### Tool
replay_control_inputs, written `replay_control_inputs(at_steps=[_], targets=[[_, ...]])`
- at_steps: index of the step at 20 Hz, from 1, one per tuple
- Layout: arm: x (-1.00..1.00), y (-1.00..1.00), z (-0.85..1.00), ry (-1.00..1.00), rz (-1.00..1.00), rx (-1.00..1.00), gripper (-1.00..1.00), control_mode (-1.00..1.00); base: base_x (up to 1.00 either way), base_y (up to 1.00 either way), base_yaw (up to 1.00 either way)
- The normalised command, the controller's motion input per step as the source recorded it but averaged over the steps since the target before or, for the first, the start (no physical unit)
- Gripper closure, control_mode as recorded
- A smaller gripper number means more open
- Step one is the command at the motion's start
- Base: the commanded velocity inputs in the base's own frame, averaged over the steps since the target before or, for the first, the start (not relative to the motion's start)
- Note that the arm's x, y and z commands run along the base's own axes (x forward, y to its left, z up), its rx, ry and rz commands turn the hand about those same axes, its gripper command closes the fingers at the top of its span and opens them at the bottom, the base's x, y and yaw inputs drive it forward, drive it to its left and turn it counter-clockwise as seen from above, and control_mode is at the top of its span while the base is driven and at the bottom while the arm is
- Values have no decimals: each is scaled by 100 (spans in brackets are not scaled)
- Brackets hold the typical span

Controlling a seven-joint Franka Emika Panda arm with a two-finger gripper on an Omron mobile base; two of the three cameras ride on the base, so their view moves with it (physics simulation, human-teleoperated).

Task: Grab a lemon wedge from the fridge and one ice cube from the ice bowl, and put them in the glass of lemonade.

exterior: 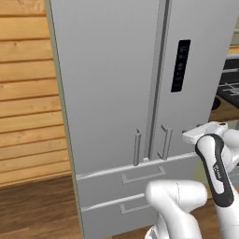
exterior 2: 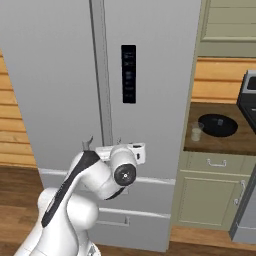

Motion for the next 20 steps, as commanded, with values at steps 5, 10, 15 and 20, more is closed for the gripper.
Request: replay_control_inputs(at_steps=[5, 10, 15, 20], targets=[[-5, 15, -13, -16, 7, -1, -100, -100, 0, 0, 0], [18, 13, -18, 2, 2, 0, -100, -100, 0, 0, 0], [30, 4, -30, 12, 0, 2, -100, -100, 0, 0, 0], [3, 9, -52, 4, 1, 4, -100, -100, 0, 0, 0]])
